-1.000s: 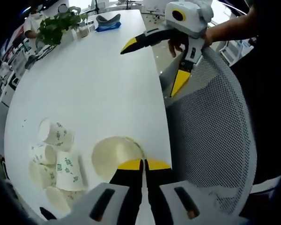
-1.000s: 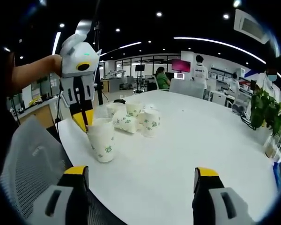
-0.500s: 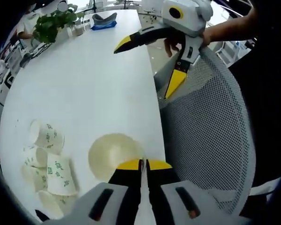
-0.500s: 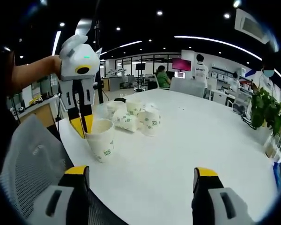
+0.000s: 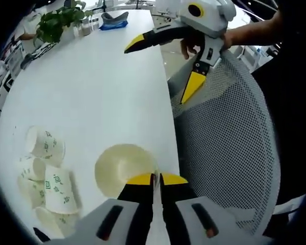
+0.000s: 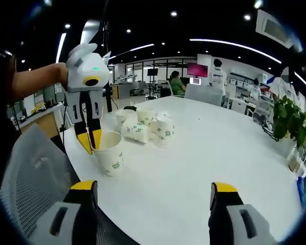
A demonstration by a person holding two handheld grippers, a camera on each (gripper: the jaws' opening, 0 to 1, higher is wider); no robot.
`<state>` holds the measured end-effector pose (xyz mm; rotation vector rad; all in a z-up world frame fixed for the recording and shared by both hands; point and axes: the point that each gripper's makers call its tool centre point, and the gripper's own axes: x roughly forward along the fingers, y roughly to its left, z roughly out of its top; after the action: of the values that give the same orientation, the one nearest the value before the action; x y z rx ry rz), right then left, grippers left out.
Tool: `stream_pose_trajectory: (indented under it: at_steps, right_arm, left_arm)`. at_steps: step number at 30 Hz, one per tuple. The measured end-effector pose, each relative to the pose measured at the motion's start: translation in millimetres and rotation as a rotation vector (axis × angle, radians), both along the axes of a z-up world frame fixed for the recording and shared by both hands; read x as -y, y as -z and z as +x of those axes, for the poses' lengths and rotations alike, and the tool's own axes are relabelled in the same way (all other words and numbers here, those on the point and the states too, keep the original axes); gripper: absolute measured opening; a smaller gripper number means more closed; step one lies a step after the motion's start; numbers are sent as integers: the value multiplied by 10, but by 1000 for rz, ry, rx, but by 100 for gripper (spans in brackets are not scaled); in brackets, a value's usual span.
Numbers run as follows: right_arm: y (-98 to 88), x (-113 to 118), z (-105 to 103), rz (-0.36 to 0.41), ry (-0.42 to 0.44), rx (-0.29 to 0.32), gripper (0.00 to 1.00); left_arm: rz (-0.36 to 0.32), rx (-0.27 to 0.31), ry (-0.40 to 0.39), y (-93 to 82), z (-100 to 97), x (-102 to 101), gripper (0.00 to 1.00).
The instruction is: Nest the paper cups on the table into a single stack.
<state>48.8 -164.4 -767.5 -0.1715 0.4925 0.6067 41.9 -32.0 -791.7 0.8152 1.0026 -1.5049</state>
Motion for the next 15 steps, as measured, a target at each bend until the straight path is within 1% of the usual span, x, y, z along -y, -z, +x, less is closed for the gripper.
stream_pose_trajectory:
  at_steps: [7, 15]
  right_arm:
    - [7, 8, 0, -2, 0, 0, 92]
    - [11, 11, 0, -2, -3, 2, 92]
  left_arm:
    - [-9, -6, -4, 4, -11, 10, 2]
    - [-24, 22, -21, 1, 52, 27, 1]
